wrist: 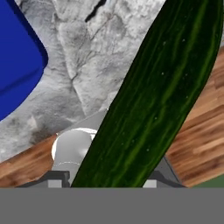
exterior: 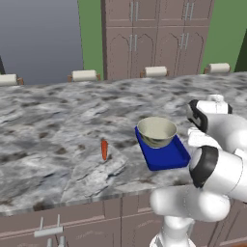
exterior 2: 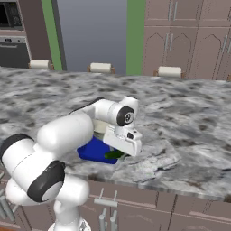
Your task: Place the two vegetables and bowl onto the tray for setting up a vegetable dip station.
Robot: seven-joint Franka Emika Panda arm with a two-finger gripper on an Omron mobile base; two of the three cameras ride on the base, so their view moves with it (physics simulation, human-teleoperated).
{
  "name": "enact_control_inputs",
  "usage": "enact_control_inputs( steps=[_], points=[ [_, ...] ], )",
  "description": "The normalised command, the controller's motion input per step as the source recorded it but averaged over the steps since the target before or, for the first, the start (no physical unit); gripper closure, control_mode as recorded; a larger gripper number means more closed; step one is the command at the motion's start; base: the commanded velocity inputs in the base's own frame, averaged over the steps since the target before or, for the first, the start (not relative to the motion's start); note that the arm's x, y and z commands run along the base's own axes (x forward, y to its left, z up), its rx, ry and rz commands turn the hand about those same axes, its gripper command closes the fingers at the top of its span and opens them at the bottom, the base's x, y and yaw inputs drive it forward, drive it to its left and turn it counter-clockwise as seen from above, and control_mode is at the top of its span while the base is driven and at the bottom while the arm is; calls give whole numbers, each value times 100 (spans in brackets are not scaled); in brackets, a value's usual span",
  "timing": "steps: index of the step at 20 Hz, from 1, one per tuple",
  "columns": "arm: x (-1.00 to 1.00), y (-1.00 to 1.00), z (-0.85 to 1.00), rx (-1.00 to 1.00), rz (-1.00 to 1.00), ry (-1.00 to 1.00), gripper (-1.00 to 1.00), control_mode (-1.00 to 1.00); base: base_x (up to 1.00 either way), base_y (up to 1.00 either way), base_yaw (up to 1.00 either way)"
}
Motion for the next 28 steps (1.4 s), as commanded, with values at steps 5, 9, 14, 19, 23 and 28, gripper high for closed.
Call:
enact_control_inputs(
  steps=[5,9,14,19,23,28],
  points=[
    [-6,39,3,-5,-16,0,100,-100,0,0,0],
    [0,37,7,-6,-18,0,100,-100,0,0,0],
    [0,35,3,-5,-5,0,100,-100,0,0,0],
    [0,33,0,-8,-2,0,100,-100,0,0,0],
    [8,27,0,-8,-4,-1,100,-100,0,0,0],
    [9,18,-2,-1,-7,0,100,-100,0,0,0]
  ],
)
